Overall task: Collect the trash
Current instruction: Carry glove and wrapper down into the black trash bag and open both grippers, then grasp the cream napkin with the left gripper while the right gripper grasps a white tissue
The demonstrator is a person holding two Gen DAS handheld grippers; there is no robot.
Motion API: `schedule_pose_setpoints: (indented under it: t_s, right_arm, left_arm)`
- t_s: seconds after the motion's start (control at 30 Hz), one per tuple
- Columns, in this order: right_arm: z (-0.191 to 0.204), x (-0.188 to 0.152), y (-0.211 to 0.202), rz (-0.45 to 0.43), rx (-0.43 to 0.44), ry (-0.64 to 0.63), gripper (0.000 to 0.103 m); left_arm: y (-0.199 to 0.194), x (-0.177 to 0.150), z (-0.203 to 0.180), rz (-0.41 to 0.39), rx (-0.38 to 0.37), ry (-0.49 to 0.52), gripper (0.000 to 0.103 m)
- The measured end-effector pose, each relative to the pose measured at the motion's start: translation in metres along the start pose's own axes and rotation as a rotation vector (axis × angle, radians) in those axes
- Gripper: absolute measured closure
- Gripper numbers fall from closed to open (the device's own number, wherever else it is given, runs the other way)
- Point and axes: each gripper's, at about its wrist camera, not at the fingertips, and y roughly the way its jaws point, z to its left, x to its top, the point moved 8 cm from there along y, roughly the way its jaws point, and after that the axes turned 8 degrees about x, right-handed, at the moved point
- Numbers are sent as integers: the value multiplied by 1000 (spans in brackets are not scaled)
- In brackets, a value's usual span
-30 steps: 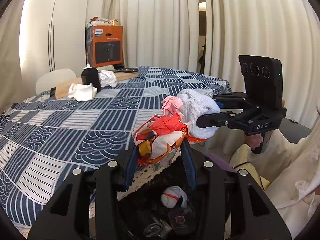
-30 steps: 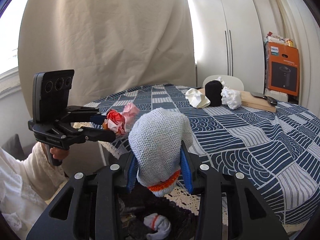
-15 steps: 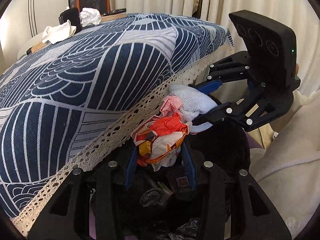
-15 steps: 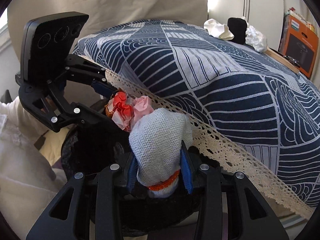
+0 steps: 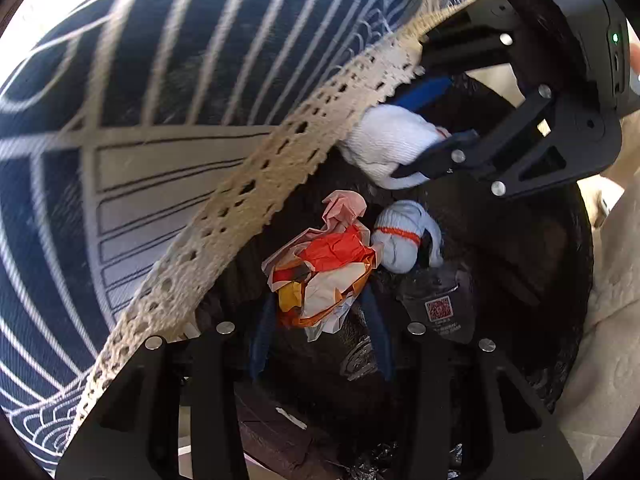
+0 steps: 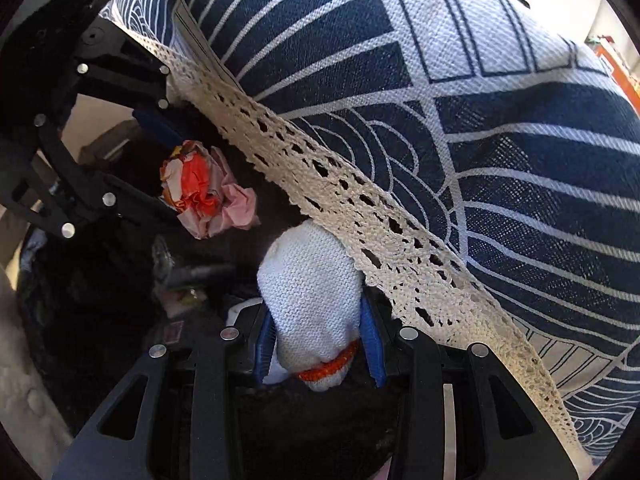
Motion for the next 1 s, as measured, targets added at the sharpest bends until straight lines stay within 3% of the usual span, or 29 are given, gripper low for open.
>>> schedule_pose_setpoints:
  t_s: [0.07, 0.17, 0.23, 0.33, 0.4, 0.43, 0.57, 0.77, 0.87, 1.0]
  right_arm:
    - [0, 3, 4, 11, -20, -12, 68]
    - [0, 4, 5, 10, -26, -14, 67]
    - [-1, 4, 0, -8, -25, -8, 62]
    - [-3, 2, -6, -20, -29, 4, 60]
    - [-2, 0, -12, -33, -15, 13, 55]
    - [-1, 0, -16, -46, -15, 16, 46]
    - [1, -6, -29, -83, -2, 20, 28]
    - [3, -17, -56, -169, 53, 72, 21]
    - [1, -21, -82, -248, 92, 98, 19]
    - [-4, -28, -112, -334, 78, 132, 17]
  left_arm:
    - [4, 2, 0, 7, 50, 38, 60]
    - [3, 0, -2, -7, 48, 55, 52]
    - [-2, -2, -4, -47, 54, 75, 28]
    - [-8, -5, -9, -75, 37, 81, 18]
    - [-11, -6, -10, -92, 39, 75, 15]
    - [-12, -5, -10, -98, 38, 65, 14]
    - [-21, -5, -4, -128, 36, -3, 10]
    - [-41, -4, 6, -199, 61, -122, 7]
    - [-59, -3, 10, -260, 38, -176, 7]
    - [-76, 3, 7, -336, 16, -215, 6]
